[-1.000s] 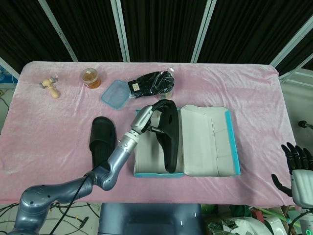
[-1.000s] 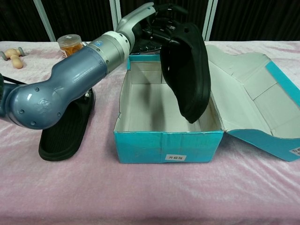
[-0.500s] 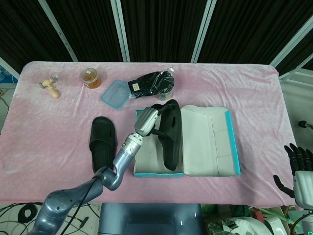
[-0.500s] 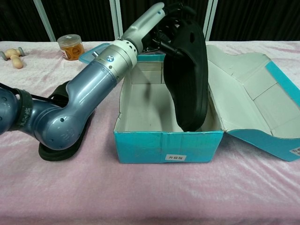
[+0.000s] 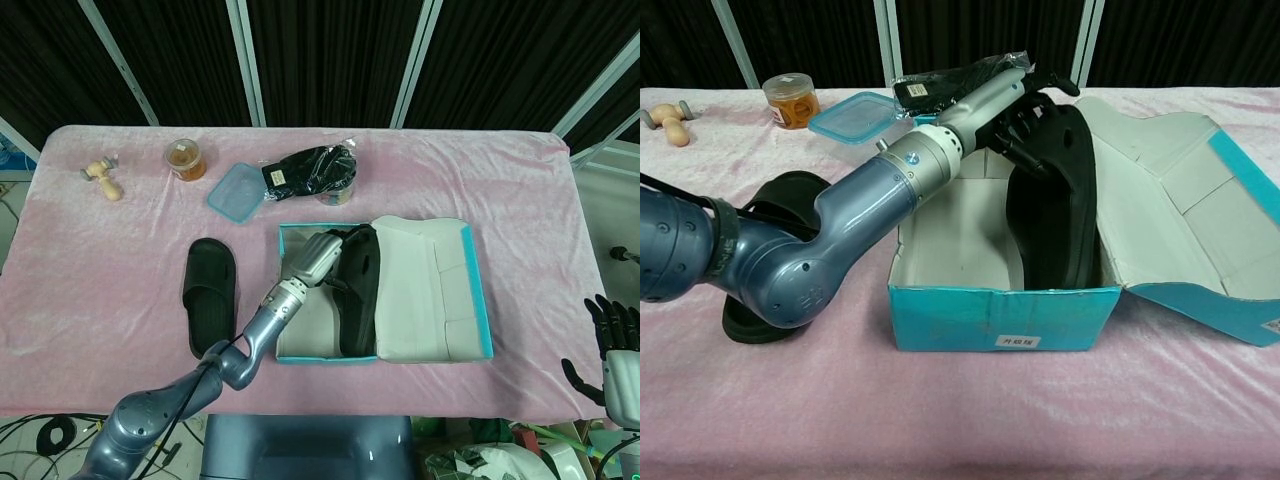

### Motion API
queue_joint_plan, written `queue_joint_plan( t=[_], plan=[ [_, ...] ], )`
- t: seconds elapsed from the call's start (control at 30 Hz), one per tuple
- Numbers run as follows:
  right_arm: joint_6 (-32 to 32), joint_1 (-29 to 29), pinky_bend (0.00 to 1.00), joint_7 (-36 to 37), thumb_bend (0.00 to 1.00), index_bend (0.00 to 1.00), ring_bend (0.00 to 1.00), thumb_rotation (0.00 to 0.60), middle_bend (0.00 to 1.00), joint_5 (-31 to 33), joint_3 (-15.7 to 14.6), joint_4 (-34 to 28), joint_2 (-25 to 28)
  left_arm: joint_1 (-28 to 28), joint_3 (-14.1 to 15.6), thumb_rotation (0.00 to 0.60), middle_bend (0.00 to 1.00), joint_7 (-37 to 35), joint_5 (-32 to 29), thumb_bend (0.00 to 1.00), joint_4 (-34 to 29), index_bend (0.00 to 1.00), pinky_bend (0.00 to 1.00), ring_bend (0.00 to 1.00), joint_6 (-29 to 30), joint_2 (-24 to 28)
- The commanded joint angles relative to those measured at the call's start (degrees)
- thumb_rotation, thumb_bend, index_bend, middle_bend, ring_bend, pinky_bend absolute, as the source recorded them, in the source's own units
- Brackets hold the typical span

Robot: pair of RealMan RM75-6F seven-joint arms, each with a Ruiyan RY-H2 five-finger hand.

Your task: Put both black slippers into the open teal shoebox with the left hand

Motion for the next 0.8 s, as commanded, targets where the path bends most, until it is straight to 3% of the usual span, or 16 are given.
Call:
queue_joint_plan(
  t=[0.03,0.47,0.57,0.67,0.8],
  plan=[
    [-0.02,-0.02,0.04,-0.01,0.2,0.0,0.0,0.6,0.04,0.0,0.0,-0.01,-0.02,-0.47,0.18,0.6,0.44,1.9,-1.11,0.0,-1.32,0.17,0.34,0.39,-2.9,1.07],
    [0.11,-0.38,0.04,-0.09,0.2,0.0,0.0,0.6,0.04,0.07,-0.09,-0.28,0.02,-0.18,-0.47,0.6,0.34,11.88,-5.36,0.0,-5.93,0.1,0.32,0.29,-9.57,3.75],
    [0.28,-0.53,0.04,-0.07,0.2,0.0,0.0,0.6,0.04,0.03,-0.13,-0.31,-0.01,0.21,-0.61,0.6,0.24,13.65,-5.98,0.0,-6.78,0.02,0.26,0.17,-9.56,4.15],
    [0.41,-0.64,0.04,-0.05,0.2,0.0,0.0,0.6,0.04,-0.03,-0.17,-0.3,-0.1,0.81,-0.16,0.6,0.11,15.69,-5.81,0.0,-8.03,0.0,0.16,0.04,-8.71,4.9],
    [0.59,-0.65,0.04,-0.18,0.2,0.0,0.0,0.6,0.04,-0.42,-0.2,-0.36,-0.22,2.17,0.49,0.6,0.01,20.09,-5.86,0.0,-12.19,0.0,0.04,0.0,-7.52,7.41]
  ],
)
